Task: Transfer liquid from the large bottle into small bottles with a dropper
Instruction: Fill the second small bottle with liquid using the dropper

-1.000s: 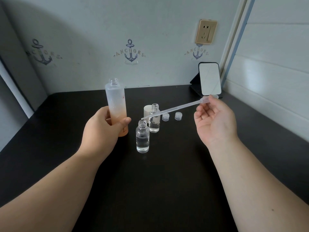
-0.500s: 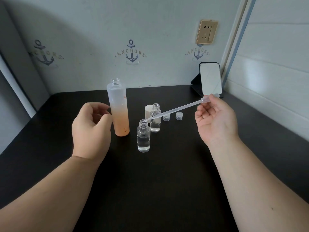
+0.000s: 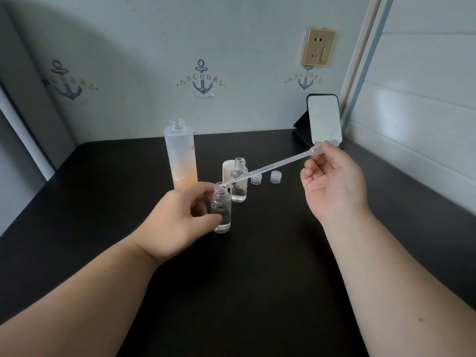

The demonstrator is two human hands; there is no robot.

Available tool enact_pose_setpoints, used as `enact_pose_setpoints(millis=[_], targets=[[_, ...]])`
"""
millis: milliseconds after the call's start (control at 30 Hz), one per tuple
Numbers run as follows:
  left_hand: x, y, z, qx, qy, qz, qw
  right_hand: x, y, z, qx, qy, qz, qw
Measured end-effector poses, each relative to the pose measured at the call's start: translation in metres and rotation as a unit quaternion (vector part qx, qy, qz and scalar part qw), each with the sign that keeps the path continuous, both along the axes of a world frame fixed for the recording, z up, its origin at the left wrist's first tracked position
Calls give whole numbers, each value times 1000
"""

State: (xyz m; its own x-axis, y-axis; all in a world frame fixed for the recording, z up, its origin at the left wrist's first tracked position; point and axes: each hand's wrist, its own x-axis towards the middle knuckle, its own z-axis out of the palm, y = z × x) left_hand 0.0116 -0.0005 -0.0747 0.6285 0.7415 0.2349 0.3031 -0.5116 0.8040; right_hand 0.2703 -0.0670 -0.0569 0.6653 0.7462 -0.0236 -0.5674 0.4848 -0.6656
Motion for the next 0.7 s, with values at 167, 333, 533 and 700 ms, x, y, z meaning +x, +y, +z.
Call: enact_pose_setpoints(millis=[167,333,533,700], targets=[[4,4,-4,37,49,4,998,0,0,0,2,0,-6,1000],[4,5,-6,53,45,11,997,0,0,1,3,2,-9,1000],[3,5,-6,42,32,1,999,0,0,1,3,10,-11,1000],[3,6,-7,27,30,-3,999,2,0,1,2,6,-9,1000]])
